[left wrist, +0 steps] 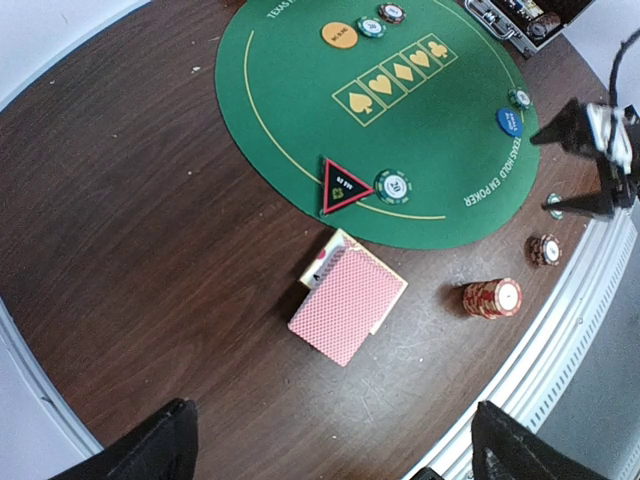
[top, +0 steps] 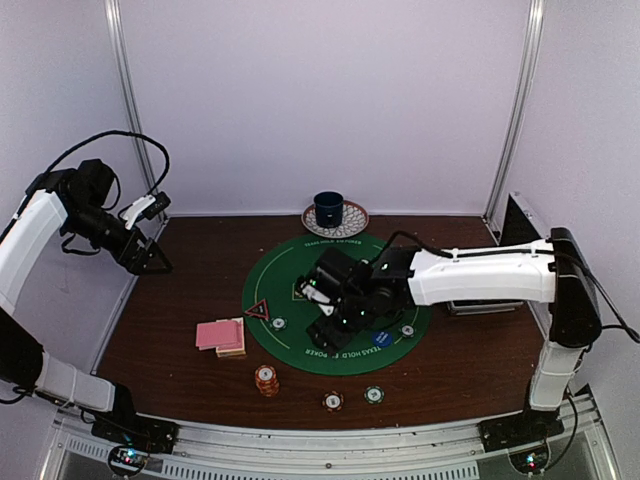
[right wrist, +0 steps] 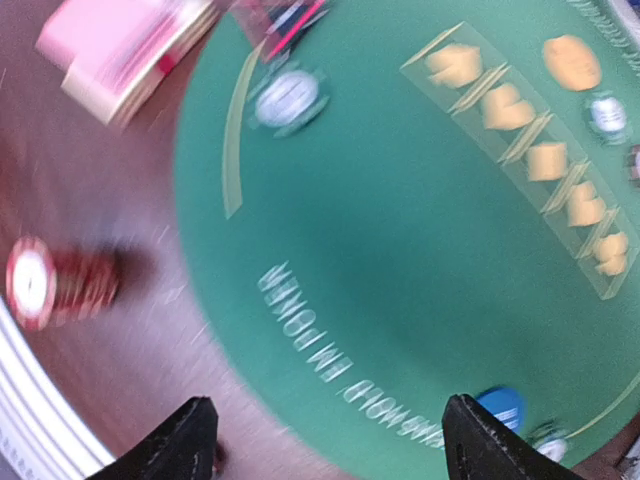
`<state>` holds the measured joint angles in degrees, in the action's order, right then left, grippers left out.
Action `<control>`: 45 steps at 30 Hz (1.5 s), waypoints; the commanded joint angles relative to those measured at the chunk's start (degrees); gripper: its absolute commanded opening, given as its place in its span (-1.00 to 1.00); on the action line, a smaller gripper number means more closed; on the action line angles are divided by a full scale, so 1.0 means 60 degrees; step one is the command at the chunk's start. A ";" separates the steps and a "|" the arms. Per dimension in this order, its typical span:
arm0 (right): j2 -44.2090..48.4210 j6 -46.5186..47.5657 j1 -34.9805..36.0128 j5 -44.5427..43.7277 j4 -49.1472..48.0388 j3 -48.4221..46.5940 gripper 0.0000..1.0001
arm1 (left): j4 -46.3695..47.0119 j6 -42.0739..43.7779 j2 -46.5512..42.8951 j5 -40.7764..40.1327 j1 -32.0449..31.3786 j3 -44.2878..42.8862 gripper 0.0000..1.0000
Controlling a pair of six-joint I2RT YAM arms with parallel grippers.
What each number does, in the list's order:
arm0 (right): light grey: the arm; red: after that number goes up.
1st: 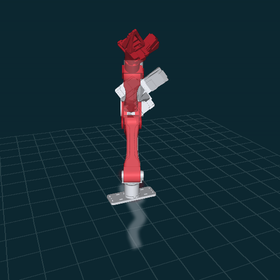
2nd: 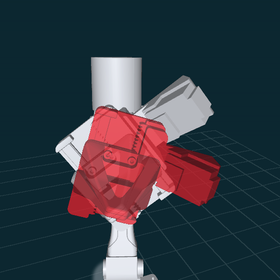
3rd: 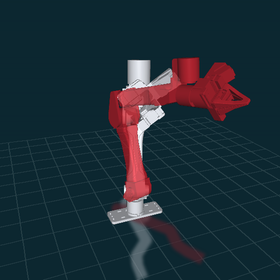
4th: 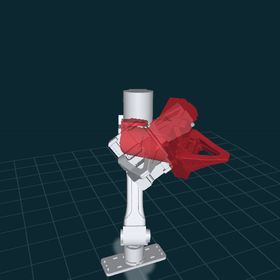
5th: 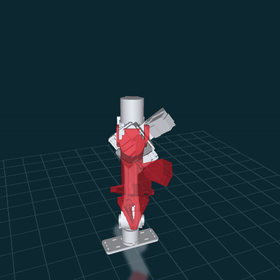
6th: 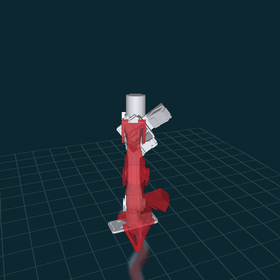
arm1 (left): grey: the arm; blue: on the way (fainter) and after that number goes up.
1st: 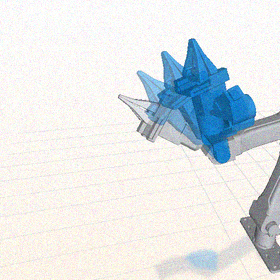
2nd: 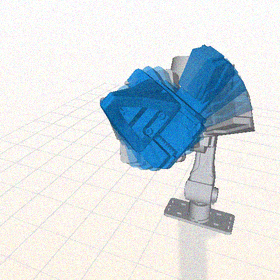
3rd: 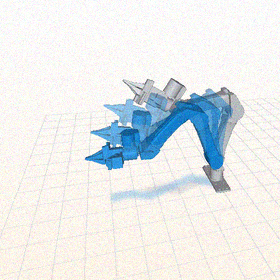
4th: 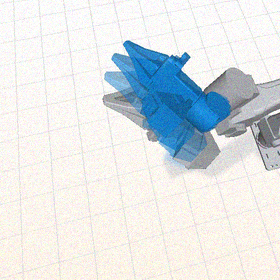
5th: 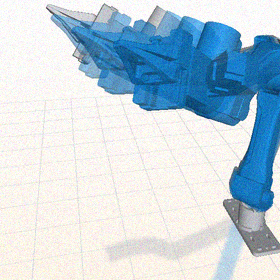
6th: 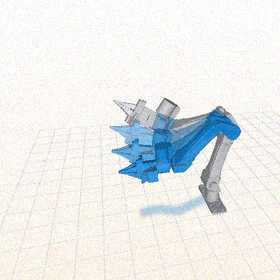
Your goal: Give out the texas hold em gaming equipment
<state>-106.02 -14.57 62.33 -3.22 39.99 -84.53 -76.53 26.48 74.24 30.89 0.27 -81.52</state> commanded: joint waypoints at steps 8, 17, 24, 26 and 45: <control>0.0332 0.0137 0.1690 0.1091 0.0407 0.1419 0.78 | 0.0029 0.0055 -0.0273 0.0093 -0.0009 -0.0198 0.95; -0.0304 0.0227 0.2071 0.1377 0.0183 0.1532 0.69 | -0.0053 0.0040 -0.0339 0.0097 -0.0008 -0.0267 0.95; -0.0562 0.0246 0.2169 0.1333 0.0137 0.1448 0.55 | -0.0088 0.0047 -0.0335 0.0074 -0.0015 -0.0356 0.95; -0.0630 0.0245 0.2170 0.1337 0.0154 0.1426 0.49 | -0.0091 0.0042 -0.0331 0.0091 -0.0016 -0.0348 0.95; -0.0700 0.0266 0.2184 0.1314 0.0174 0.1381 -0.08 | -0.0088 0.0054 -0.0341 0.0053 -0.0016 -0.0358 0.95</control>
<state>-109.84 -13.21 75.16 5.15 41.30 -75.40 -76.71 26.48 73.28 30.89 0.27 -82.19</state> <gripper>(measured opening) 0.485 0.976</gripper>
